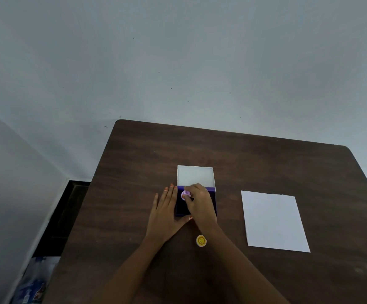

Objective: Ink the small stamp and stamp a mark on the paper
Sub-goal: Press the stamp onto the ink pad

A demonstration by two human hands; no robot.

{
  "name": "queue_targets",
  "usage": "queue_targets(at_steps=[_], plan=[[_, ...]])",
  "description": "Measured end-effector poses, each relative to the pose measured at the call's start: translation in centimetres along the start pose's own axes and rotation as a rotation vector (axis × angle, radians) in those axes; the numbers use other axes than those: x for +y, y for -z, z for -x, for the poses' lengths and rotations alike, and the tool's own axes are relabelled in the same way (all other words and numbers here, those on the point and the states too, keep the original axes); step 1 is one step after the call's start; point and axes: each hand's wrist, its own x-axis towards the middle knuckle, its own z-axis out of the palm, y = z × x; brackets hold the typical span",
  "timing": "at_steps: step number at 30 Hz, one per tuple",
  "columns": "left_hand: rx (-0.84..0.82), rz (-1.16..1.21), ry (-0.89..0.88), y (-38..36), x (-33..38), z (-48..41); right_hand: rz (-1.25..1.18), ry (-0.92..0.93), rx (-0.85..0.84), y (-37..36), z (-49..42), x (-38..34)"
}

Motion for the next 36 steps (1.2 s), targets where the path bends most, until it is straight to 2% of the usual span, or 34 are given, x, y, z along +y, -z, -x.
queue_targets(at_steps=[8,17,23,27,29,32,34,36], plan=[[0.009,-0.08,-0.014,-0.5,-0.1,0.1,0.039,-0.009,-0.05,-0.3,-0.2,0.0],[0.028,-0.061,-0.036,0.0,0.1,0.3,0.001,0.011,0.014,-1.2,0.2,0.1],[-0.001,-0.066,-0.016,0.1,0.2,0.3,0.012,0.024,0.058,-1.4,0.6,0.1],[-0.061,-0.034,0.017,0.5,0.5,0.2,0.011,-0.007,0.024,-1.1,0.5,-0.3],[-0.068,0.036,0.057,0.9,0.7,0.2,-0.148,-0.097,0.058,-0.2,0.5,-0.5],[-0.025,0.095,0.099,1.5,0.9,0.5,-0.56,-0.335,0.193,2.1,1.0,0.3],[0.026,0.101,0.084,1.8,1.1,0.8,-0.993,-0.574,0.147,4.0,1.6,1.3],[0.078,0.1,0.049,2.0,1.9,0.9,-1.505,-0.716,0.059,6.1,2.5,2.3]])
